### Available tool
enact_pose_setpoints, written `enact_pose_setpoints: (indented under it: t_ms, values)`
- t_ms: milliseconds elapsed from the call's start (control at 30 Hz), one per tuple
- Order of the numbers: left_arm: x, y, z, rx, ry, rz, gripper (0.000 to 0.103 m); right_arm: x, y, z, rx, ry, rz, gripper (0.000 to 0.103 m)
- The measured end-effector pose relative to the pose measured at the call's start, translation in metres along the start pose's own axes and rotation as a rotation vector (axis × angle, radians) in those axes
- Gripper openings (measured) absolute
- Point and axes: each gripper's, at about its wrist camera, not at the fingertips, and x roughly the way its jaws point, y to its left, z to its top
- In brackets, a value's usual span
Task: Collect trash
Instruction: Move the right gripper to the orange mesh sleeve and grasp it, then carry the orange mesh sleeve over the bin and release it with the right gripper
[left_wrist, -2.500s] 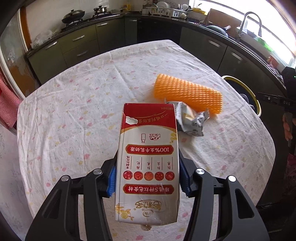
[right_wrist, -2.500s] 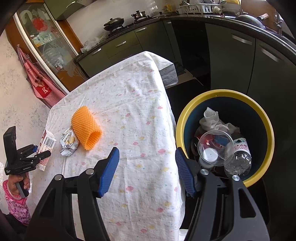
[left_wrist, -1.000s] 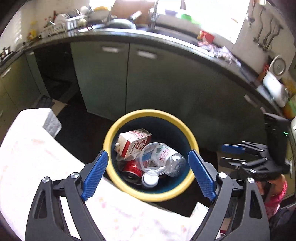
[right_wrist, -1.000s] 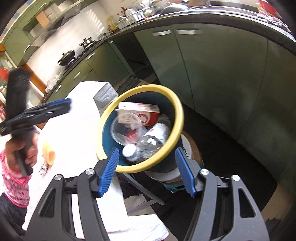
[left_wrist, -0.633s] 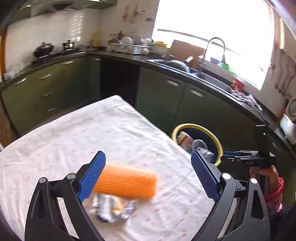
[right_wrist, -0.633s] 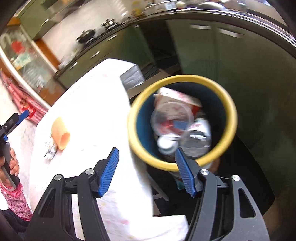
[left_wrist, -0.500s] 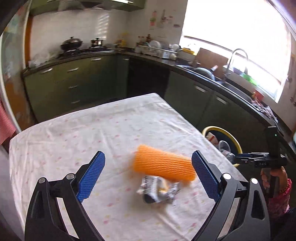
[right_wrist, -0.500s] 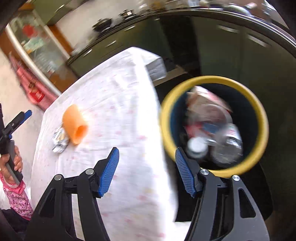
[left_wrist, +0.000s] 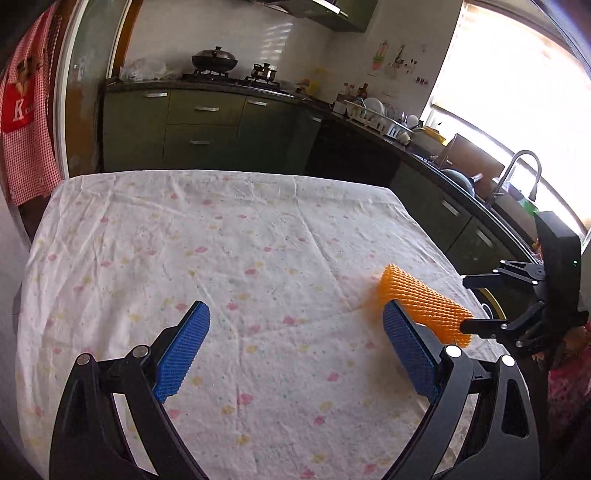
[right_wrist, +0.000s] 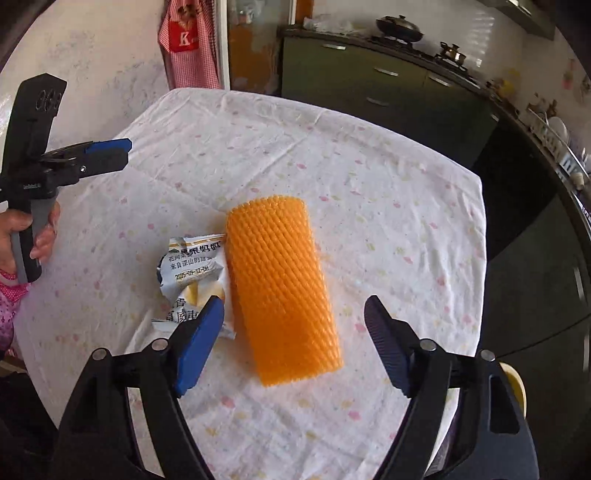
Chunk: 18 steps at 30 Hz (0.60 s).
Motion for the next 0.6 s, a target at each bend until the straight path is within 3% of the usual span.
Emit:
enact_pose_setpoints:
  t_ms: [267, 333, 433, 500, 600]
  values:
    - [-0.007, -0.001, -0.001, 0.008, -0.039, 0.022, 0.095, 0.037, -0.017, 0.012, -0.012, 0.107, 0.059, 0.072]
    - [-0.008, 0.000, -0.001, 0.002, -0.044, 0.021, 0.095, 0.039, -0.019, 0.013, 0.006, 0.120, 0.093, 0.062]
    - [-0.011, 0.001, -0.001, -0.004, -0.051, 0.015, 0.095, 0.037, -0.022, 0.013, 0.043, 0.105, 0.134, 0.037]
    - [-0.012, 0.002, -0.001, -0.009, -0.052, 0.016, 0.095, 0.028, -0.026, 0.011, 0.081, 0.081, 0.145, 0.015]
    - [-0.012, 0.004, -0.002, -0.017, -0.054, 0.012, 0.095, 0.014, -0.030, 0.010, 0.134, 0.045, 0.151, 0.012]
